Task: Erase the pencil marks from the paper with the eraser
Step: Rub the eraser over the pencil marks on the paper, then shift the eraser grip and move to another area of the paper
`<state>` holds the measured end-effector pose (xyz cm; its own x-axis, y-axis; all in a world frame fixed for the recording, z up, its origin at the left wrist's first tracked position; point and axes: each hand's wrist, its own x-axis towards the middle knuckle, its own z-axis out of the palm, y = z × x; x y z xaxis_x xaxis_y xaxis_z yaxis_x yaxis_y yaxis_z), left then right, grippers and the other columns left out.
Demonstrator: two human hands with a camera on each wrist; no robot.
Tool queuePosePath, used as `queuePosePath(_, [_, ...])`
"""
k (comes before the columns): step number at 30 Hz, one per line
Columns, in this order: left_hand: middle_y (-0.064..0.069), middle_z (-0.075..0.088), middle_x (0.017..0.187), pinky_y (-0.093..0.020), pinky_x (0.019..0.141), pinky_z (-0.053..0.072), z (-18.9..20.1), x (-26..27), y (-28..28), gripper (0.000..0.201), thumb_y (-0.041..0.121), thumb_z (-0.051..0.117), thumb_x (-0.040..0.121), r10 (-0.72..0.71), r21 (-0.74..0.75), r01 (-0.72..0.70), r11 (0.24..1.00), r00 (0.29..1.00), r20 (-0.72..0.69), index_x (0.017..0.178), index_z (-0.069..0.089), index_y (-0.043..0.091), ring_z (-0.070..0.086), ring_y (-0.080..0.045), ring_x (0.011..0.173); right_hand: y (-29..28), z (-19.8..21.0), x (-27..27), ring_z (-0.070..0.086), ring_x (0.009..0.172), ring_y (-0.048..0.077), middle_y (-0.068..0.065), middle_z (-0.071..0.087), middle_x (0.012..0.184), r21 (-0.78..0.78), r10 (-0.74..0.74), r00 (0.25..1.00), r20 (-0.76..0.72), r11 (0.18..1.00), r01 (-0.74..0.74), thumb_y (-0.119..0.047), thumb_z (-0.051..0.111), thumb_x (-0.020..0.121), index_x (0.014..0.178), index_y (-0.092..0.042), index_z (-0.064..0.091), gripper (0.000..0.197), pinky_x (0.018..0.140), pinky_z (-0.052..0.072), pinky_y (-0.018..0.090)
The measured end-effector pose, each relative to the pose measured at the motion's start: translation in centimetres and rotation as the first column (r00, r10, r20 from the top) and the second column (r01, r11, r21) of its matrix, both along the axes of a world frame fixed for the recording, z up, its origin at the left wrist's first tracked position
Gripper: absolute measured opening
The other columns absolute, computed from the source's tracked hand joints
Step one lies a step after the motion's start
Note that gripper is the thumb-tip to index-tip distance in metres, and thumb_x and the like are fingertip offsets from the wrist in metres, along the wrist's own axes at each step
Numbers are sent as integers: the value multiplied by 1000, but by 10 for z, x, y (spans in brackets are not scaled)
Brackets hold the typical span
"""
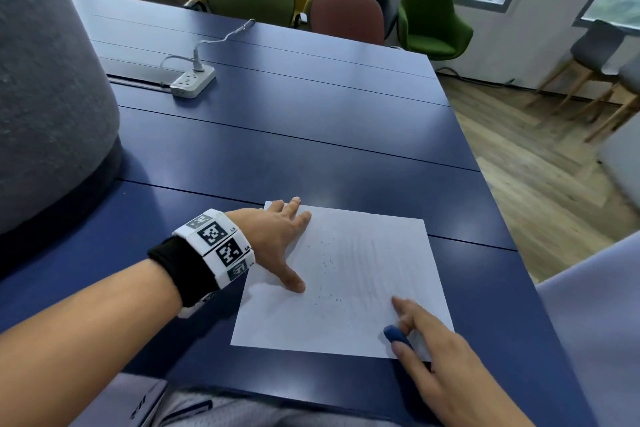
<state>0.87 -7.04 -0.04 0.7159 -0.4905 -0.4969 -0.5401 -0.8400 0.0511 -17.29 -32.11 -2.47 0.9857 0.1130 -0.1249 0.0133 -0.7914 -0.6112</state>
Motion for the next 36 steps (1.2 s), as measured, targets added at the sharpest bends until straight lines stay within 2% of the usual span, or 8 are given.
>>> queuePosePath(5, [-9, -23, 160, -49, 120, 10, 0, -48, -18, 124, 85, 48, 70, -199, -49, 203, 978, 977, 71, 155, -9, 15, -5, -27, 150, 0, -14, -2, 28, 120, -33, -38, 44, 131, 134, -69, 997, 18, 989, 66, -35, 60, 91, 92, -32, 51, 10, 98, 28, 1])
queuePosePath(8, [-6, -28, 157, -48, 120, -3, -14, -94, -44, 105, 83, 20, 78, -352, -129, 357, 925, 934, 61, 155, -14, 19, -16, -26, 148, -1, -16, -3, 21, 126, -31, -52, 40, 125, 148, -60, 997, 44, 988, 53, -77, 51, 74, 94, -49, 49, 34, 101, 24, -1])
queuePosePath(11, [1, -36, 153, -49, 116, -18, -29, -114, -53, 101, 81, 2, 70, -432, -103, 433, 895, 901, 38, 152, -21, 25, -34, -20, 141, -3, -15, -2, 23, 130, -26, -53, 39, 127, 115, -35, 999, 17, 993, 33, -51, 61, 86, 94, -70, 39, 30, 103, 26, 5])
queuePosePath(14, [4, -41, 150, -49, 115, -19, -35, -112, -34, 99, 80, -3, 69, -344, -91, 344, 935, 939, 16, 149, -27, 27, -42, -16, 136, -4, -19, -2, 22, 131, -25, -45, 44, 130, 157, -38, 999, 16, 987, 35, -25, 64, 90, 85, -53, 44, 34, 105, 28, 11])
queuePosePath(20, [-5, -44, 147, -50, 119, -4, -23, -99, 14, 126, 86, -31, 41, 172, 65, -173, 983, 985, 15, 143, -32, 12, -34, -21, 141, -1, -23, -5, 21, 129, -27, -57, 30, 125, 213, -64, 997, 42, 975, 54, -16, 67, 88, 83, -43, 47, 34, 91, 21, -10])
queuePosePath(27, [4, -40, 151, -44, 115, -21, -31, -127, -41, 98, 79, -2, 72, -305, -147, 300, 942, 952, -11, 150, -25, 23, -42, -14, 136, -2, -21, -4, 21, 124, -31, -66, 31, 108, 220, -84, 995, 59, 973, 69, -13, 71, 84, 88, -28, 59, 20, 84, 24, -11])
queuePosePath(33, [-5, -39, 150, -49, 119, -8, -26, -101, -7, 114, 84, -15, 56, 51, 106, -51, 993, 999, 3, 144, -31, 13, -35, -18, 140, -1, -25, -4, 21, 128, -28, -61, 26, 119, 230, -81, 995, 56, 971, 66, -15, 71, 84, 81, -33, 51, 28, 87, 26, -10])
queuePosePath(36, [-8, -34, 153, -49, 119, -5, -15, -74, -7, 110, 85, 3, 76, 181, 161, -191, 968, 981, 71, 148, -23, 6, -28, -22, 144, 0, -24, -4, 19, 127, -30, -63, 22, 120, 215, -79, 995, 54, 974, 66, -18, 71, 84, 87, -44, 46, 35, 84, 30, -8])
